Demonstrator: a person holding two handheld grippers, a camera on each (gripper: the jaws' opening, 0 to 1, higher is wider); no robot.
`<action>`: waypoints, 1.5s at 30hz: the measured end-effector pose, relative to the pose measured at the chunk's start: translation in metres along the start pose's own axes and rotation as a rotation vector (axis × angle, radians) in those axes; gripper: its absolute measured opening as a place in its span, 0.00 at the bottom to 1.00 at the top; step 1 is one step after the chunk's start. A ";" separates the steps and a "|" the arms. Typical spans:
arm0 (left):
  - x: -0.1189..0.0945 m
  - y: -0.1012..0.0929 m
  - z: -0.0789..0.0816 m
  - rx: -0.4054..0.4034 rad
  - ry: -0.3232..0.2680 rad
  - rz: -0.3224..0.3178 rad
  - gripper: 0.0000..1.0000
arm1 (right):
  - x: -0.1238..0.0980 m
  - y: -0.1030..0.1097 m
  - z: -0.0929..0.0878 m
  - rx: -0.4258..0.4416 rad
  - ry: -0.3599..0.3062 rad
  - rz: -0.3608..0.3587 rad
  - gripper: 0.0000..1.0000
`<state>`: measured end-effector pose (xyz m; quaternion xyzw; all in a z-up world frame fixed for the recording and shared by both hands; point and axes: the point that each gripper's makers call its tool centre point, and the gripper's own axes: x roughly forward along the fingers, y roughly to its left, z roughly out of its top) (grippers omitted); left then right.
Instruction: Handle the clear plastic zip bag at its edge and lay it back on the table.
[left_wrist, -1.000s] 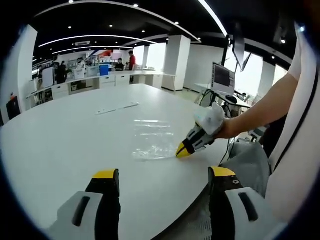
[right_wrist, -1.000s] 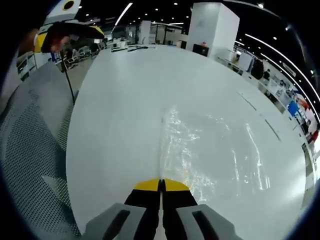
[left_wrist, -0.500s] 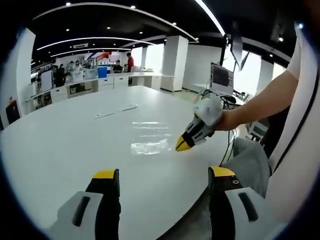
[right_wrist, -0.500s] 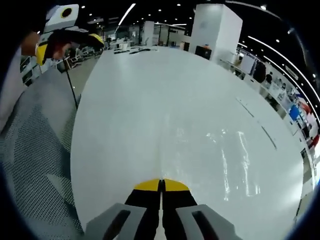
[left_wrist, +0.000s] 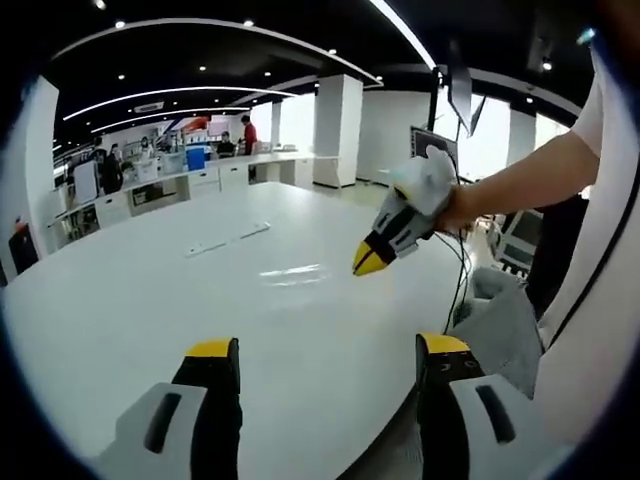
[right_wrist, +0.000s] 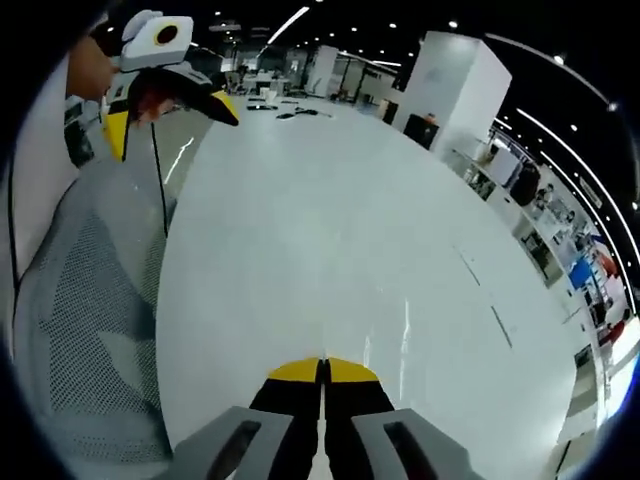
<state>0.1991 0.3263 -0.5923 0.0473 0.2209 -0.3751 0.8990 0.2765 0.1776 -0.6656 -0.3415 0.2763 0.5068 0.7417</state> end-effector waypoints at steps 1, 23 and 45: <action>0.000 0.000 0.001 0.002 -0.002 0.000 0.69 | -0.002 0.000 0.003 -0.008 -0.005 -0.001 0.00; -0.012 0.002 0.036 0.100 -0.040 -0.018 0.60 | -0.058 0.006 0.062 -0.046 -0.096 -0.008 0.00; -0.018 0.009 0.066 0.225 -0.027 -0.054 0.48 | -0.090 0.019 0.081 -0.121 -0.115 0.031 0.00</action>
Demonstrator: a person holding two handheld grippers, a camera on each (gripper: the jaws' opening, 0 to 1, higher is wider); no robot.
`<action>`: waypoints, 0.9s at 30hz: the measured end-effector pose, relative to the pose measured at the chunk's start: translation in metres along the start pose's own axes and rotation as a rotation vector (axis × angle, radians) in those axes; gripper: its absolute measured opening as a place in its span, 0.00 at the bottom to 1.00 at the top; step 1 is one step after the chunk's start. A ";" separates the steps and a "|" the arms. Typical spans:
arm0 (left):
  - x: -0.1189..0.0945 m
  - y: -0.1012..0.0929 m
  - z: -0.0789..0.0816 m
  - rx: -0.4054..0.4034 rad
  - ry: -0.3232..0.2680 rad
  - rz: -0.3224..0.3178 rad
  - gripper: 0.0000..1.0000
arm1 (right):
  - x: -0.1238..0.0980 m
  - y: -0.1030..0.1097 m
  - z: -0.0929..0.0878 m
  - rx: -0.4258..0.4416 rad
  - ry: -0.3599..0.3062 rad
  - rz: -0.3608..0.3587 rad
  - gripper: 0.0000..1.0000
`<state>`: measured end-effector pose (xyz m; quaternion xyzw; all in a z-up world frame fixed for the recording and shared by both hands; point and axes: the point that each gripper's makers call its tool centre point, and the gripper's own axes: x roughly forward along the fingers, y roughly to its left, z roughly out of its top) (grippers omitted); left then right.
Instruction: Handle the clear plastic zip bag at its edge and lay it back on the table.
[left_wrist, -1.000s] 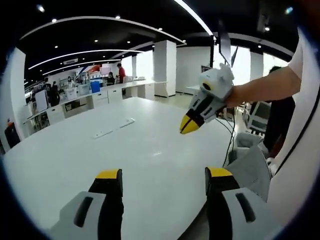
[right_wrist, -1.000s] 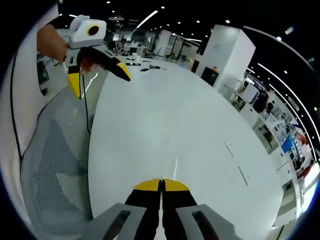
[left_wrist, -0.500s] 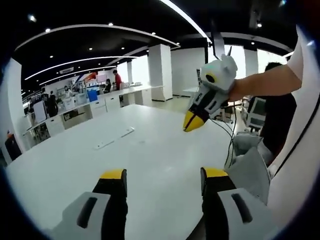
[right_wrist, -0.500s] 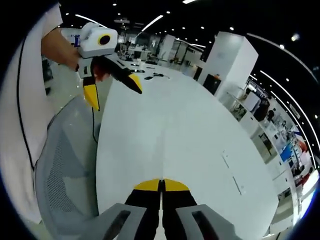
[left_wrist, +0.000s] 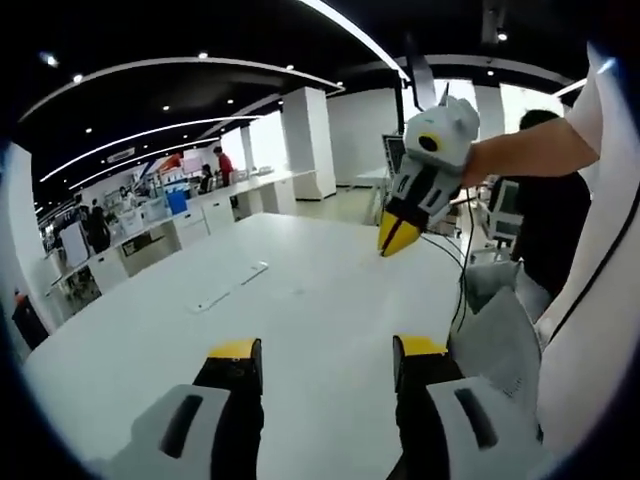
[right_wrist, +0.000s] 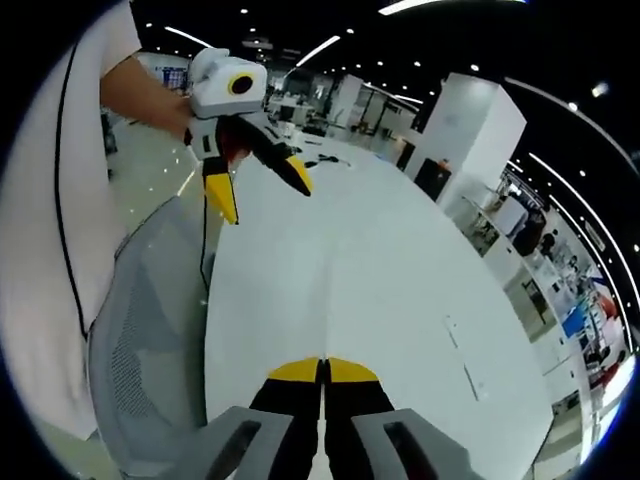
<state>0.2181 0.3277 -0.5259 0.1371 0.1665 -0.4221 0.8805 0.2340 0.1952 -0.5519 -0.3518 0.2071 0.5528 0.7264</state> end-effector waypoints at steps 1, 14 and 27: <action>0.000 0.001 0.003 0.006 0.000 -0.001 0.47 | -0.001 0.001 0.001 -0.005 0.003 0.005 0.00; 0.005 0.010 0.035 0.249 0.067 -0.083 0.28 | -0.015 0.005 0.017 -0.064 0.002 0.037 0.00; 0.020 -0.007 0.033 0.448 0.178 -0.205 0.24 | -0.020 0.011 0.021 -0.102 0.010 0.045 0.00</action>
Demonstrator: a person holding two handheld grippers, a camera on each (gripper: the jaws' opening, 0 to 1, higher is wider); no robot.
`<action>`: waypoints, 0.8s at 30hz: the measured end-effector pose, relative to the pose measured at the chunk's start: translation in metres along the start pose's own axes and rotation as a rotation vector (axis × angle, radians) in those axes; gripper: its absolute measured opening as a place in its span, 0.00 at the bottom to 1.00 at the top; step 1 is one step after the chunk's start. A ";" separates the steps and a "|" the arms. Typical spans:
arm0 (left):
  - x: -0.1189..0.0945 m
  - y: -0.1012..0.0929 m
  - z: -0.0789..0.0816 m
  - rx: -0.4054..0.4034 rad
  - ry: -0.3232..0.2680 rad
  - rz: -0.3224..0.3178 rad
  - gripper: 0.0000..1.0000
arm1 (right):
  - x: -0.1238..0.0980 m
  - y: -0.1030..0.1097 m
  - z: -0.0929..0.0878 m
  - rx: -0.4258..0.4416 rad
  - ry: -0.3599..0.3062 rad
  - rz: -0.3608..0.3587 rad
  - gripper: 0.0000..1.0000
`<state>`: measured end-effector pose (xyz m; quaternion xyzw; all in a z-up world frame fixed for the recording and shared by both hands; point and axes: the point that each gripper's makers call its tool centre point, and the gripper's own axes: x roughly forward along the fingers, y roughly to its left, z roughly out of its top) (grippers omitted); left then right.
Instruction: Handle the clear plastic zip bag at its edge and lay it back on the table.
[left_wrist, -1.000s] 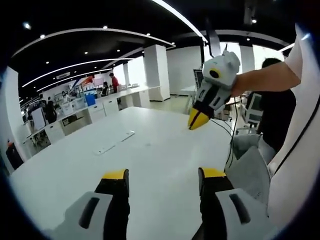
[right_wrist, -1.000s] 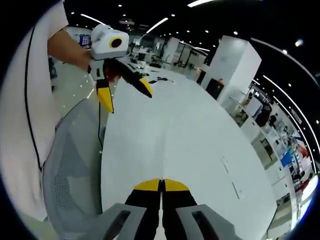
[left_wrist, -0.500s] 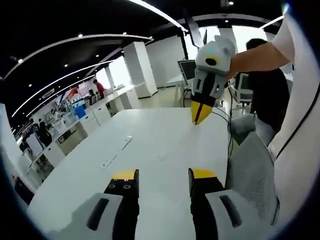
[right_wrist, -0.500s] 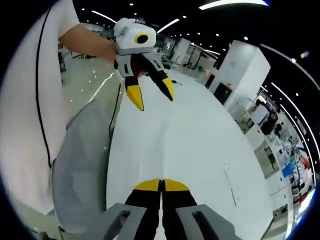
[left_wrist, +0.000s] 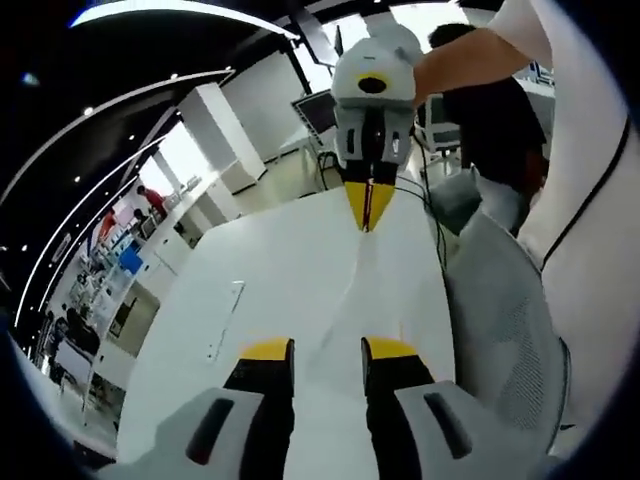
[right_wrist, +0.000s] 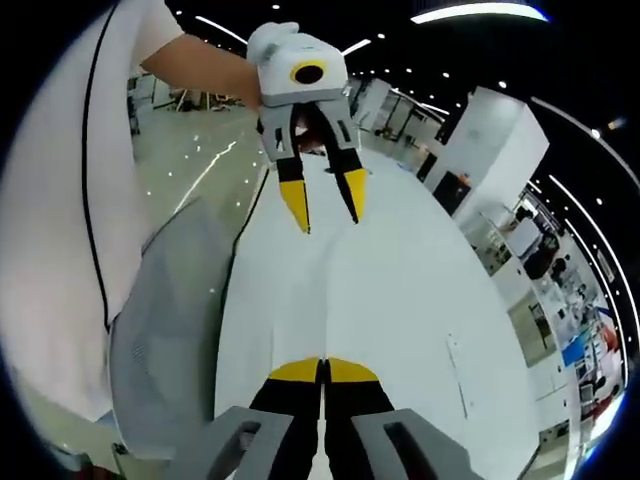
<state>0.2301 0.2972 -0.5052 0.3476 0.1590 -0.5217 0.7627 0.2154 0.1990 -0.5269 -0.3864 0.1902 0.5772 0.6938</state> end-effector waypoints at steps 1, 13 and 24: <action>0.001 -0.002 -0.002 0.019 0.014 -0.020 0.23 | 0.000 0.000 0.000 0.001 0.001 0.000 0.00; 0.009 -0.005 -0.016 0.143 0.125 -0.067 0.11 | -0.001 0.002 -0.004 -0.014 0.007 0.001 0.00; 0.013 -0.008 -0.024 0.210 0.188 -0.110 0.03 | -0.001 0.003 0.000 -0.038 0.011 0.003 0.00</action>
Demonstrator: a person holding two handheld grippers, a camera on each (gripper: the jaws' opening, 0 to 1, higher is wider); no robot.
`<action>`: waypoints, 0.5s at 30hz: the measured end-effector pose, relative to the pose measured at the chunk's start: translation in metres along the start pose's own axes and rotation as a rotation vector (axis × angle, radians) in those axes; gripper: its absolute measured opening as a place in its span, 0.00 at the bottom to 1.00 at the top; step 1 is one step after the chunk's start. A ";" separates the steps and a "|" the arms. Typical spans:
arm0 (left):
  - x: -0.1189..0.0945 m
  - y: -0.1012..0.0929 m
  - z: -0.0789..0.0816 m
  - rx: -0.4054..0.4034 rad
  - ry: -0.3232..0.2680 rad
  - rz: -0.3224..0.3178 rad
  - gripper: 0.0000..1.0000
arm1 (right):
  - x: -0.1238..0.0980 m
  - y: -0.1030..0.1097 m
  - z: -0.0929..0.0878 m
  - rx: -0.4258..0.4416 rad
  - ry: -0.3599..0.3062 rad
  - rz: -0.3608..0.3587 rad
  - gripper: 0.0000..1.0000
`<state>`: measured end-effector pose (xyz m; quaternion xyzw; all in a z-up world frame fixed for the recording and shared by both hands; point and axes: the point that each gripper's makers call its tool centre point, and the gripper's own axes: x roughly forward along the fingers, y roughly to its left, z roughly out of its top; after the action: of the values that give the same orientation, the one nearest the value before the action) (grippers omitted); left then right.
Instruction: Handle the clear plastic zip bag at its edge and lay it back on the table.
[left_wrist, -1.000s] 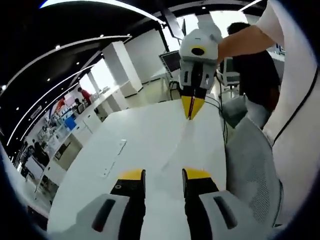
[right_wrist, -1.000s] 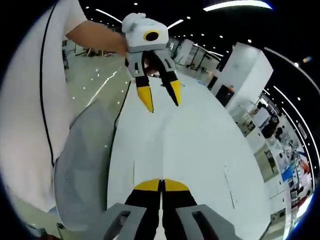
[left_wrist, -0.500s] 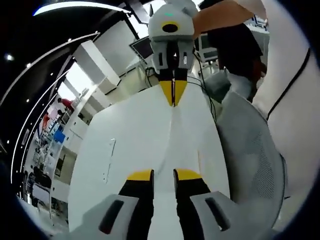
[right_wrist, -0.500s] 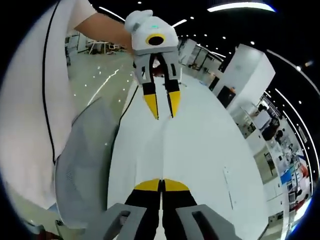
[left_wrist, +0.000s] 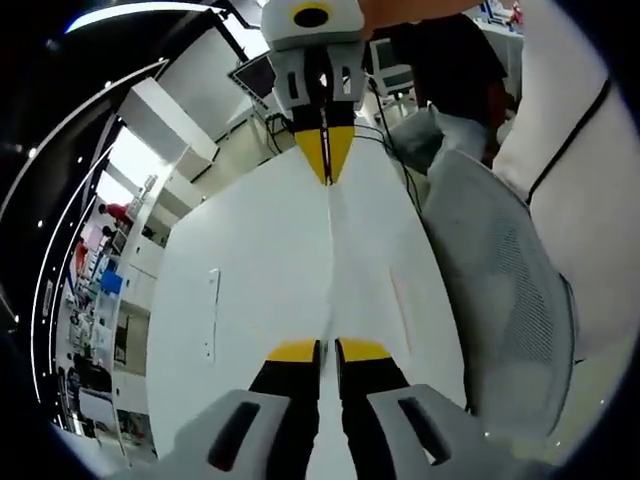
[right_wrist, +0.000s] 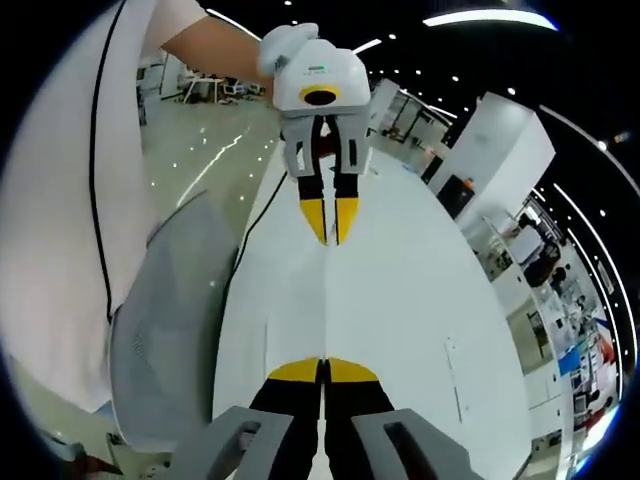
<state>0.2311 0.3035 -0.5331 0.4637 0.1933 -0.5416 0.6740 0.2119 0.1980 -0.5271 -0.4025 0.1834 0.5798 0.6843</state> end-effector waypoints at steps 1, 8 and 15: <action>0.000 0.000 0.000 -0.002 0.001 -0.003 0.02 | 0.000 0.000 0.000 -0.002 0.000 0.000 0.00; 0.000 0.000 -0.001 0.003 0.014 -0.010 0.00 | 0.000 -0.003 0.000 0.002 -0.002 -0.004 0.00; 0.001 -0.004 -0.007 0.005 0.039 -0.028 0.00 | 0.001 -0.004 -0.001 0.003 -0.003 -0.004 0.00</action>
<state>0.2293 0.3084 -0.5392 0.4730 0.2114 -0.5423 0.6615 0.2166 0.1978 -0.5270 -0.4009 0.1825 0.5786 0.6865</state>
